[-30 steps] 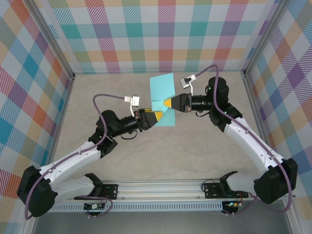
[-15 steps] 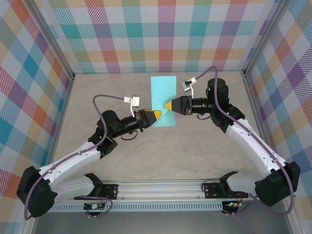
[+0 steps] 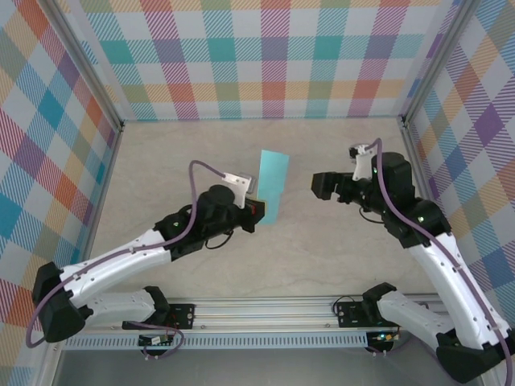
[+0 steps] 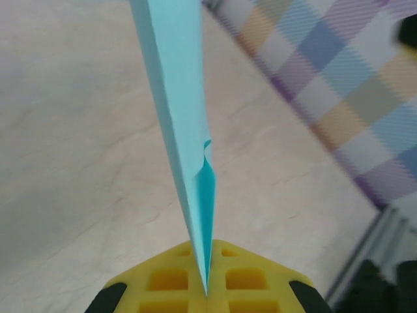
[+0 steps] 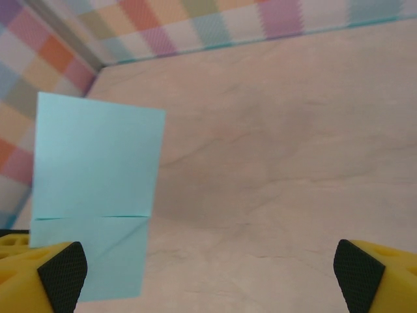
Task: Fold a paper plane with a square sheet of paper (fold left side to right side)
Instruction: Turn over the paper at the center of the table.
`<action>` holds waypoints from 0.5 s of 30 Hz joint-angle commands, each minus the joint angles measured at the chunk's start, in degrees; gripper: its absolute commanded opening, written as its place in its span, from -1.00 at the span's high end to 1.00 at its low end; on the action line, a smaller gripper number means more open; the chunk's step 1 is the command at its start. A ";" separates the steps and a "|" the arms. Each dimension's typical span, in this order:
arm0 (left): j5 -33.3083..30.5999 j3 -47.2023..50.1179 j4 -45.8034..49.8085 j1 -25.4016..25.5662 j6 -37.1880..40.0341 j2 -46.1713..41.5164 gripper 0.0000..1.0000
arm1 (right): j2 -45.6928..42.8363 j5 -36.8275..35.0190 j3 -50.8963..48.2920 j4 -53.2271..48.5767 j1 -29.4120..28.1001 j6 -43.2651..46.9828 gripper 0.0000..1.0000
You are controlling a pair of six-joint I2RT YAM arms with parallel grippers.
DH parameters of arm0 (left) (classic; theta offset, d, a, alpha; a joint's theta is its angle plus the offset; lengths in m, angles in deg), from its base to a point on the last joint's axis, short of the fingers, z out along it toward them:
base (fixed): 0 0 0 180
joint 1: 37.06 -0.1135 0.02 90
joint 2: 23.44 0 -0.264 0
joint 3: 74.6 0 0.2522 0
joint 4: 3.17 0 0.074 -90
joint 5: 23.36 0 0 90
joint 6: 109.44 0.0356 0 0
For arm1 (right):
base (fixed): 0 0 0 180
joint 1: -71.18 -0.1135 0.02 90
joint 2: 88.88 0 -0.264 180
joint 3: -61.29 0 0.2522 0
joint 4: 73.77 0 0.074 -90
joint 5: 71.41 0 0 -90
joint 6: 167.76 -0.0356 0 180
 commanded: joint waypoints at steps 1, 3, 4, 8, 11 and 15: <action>-22.66 -7.03 20.24 4.35 -2.09 8.88 1.00 | -2.95 -15.74 -1.97 -6.12 0.23 3.98 -0.99; -28.95 -12.46 28.22 6.11 -8.17 15.31 1.00 | -4.58 -18.16 -2.46 -6.82 0.20 4.27 -1.00; -31.37 -15.48 32.36 6.61 -11.55 19.22 1.00 | -5.33 -19.16 -2.64 -7.16 0.22 4.41 -1.00; -37.70 -25.49 44.91 8.05 -20.93 32.70 1.00 | -6.55 -22.92 -1.35 -10.54 0.23 4.16 -1.00; -38.40 -30.72 49.82 8.07 -24.70 40.04 0.96 | -6.94 -25.10 0.11 -13.48 0.18 4.59 -0.99; -35.50 -36.45 52.43 7.96 -25.14 48.80 0.85 | -8.69 -26.57 0.52 -15.00 0.23 5.07 -1.00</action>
